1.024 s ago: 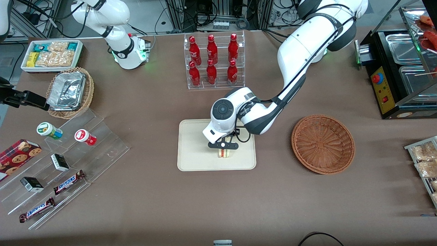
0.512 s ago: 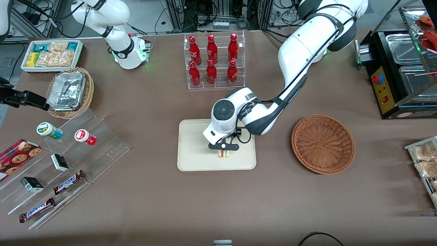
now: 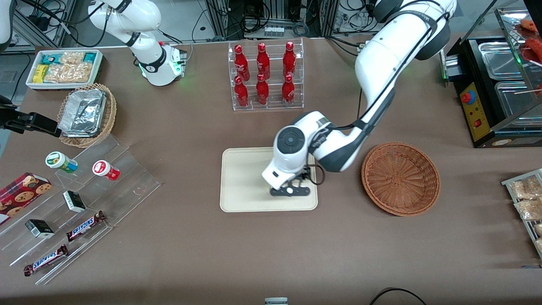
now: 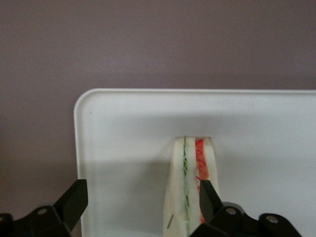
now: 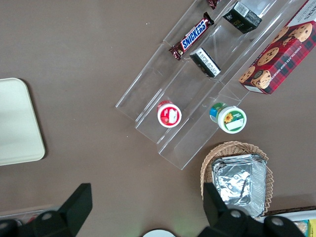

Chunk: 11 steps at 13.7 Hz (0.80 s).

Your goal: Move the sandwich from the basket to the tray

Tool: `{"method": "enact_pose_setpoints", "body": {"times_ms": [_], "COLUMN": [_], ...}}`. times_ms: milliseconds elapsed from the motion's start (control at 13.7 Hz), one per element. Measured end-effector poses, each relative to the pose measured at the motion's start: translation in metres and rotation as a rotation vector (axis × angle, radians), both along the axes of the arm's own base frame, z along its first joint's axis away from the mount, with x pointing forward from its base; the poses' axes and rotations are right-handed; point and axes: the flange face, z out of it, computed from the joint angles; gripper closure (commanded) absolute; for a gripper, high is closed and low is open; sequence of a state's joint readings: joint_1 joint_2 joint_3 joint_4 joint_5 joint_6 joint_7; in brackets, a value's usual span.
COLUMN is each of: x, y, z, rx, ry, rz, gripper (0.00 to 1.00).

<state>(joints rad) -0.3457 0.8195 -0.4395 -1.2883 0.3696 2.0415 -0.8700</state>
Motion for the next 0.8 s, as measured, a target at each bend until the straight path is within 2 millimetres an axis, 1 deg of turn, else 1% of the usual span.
{"method": "enact_pose_setpoints", "body": {"times_ms": [220, 439, 585, 805], "x": [0.030, 0.053, 0.064, 0.079], "y": [0.044, 0.094, 0.136, 0.204], "z": [0.025, 0.049, 0.062, 0.084], "rx": [-0.006, -0.005, -0.001, 0.008], "ry": [-0.014, -0.017, 0.010, 0.052], "rz": [0.098, 0.112, 0.096, 0.080], "gripper": [0.00, 0.00, 0.00, 0.00]}}
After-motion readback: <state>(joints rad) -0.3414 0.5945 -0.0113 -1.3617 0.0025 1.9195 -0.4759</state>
